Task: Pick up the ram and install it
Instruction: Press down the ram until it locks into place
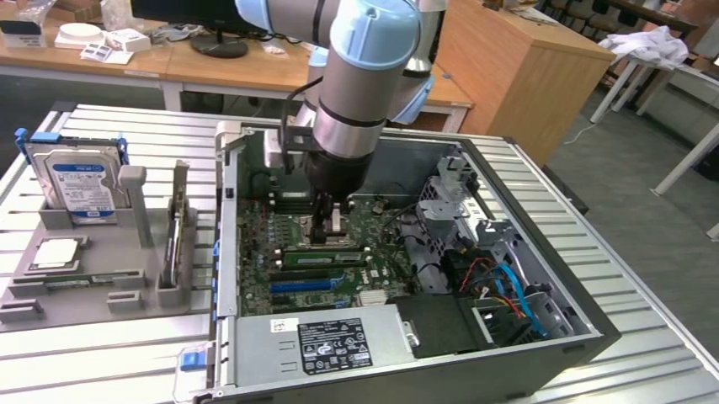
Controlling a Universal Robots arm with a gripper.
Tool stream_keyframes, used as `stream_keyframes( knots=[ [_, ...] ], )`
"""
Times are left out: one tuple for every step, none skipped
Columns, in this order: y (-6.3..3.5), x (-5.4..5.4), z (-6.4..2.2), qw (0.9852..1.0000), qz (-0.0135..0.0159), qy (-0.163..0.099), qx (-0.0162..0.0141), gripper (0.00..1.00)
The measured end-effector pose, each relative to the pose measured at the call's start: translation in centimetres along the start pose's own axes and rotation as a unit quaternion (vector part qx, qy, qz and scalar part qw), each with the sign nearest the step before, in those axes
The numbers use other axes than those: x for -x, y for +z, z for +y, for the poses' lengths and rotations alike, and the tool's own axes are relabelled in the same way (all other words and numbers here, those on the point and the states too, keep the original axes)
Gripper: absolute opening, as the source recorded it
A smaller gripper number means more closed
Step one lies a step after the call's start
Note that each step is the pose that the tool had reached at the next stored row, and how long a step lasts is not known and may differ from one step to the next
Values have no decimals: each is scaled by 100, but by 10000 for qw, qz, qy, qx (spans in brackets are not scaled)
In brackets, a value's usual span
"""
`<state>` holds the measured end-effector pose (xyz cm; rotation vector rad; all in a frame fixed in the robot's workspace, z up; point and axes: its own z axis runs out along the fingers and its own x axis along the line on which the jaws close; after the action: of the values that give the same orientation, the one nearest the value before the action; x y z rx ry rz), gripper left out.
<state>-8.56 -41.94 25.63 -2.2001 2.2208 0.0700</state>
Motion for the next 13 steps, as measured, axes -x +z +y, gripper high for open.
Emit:
stream_keyframes(
  knots=[
    [0,-2,1,10000,0,0,0,11],
    [0,-2,1,10000,0,0,0,11],
    [0,-2,0,10000,1,0,0,11],
    [0,-2,0,10000,0,-1,0,11],
    [0,-2,0,10000,0,-1,0,11],
    [3,-3,0,10000,0,-1,0,11],
    [11,-3,0,10000,-1,-1,-1,11],
    [19,-3,-1,10000,0,-1,-1,11],
    [28,-4,-1,10000,0,-1,-1,11],
    [39,-4,-1,10000,0,-1,-1,11],
    [48,-5,-1,10000,0,-1,-1,11],
    [56,-5,-1,10000,0,-1,-1,11],
    [64,-5,-1,10000,0,-1,0,11]
  ],
)
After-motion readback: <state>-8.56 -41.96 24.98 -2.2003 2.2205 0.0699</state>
